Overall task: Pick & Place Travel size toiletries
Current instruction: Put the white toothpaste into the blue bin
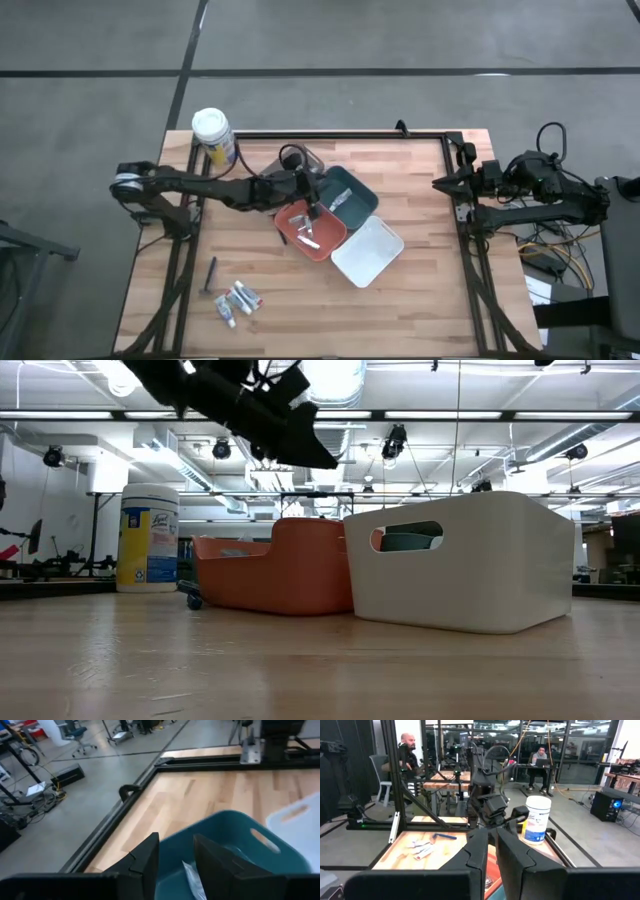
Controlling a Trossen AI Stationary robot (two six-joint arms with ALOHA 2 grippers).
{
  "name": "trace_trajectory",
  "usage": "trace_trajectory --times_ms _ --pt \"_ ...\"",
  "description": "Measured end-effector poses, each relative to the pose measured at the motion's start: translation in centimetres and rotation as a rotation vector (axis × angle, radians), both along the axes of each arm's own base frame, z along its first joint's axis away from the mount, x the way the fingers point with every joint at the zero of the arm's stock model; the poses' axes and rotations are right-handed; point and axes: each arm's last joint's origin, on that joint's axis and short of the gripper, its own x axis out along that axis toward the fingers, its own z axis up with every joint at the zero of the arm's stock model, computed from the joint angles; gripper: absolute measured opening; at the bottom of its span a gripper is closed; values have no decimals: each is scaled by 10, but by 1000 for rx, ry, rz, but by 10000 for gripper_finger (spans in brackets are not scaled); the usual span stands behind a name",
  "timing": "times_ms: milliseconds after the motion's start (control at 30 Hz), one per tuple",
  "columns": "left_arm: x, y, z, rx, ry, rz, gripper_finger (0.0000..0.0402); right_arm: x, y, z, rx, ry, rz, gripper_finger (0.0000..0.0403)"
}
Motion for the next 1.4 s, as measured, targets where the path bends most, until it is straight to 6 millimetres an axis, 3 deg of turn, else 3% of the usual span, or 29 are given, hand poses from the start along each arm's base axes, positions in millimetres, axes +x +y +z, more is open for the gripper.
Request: trace_trajectory --times_ms 367,967,1167,1400 --pt "-30 -58 0 -21 53 -176 126 0 0 0 1 0 0 34" --pt "-98 -162 -30 -195 226 -496 124 0 0 0 1 0 0 34" --pt "-128 -186 -45 -322 392 -484 124 0 0 0 2 0 1 34" --pt "-157 -197 -57 -473 546 -380 124 0 0 0 0 0 0 34"
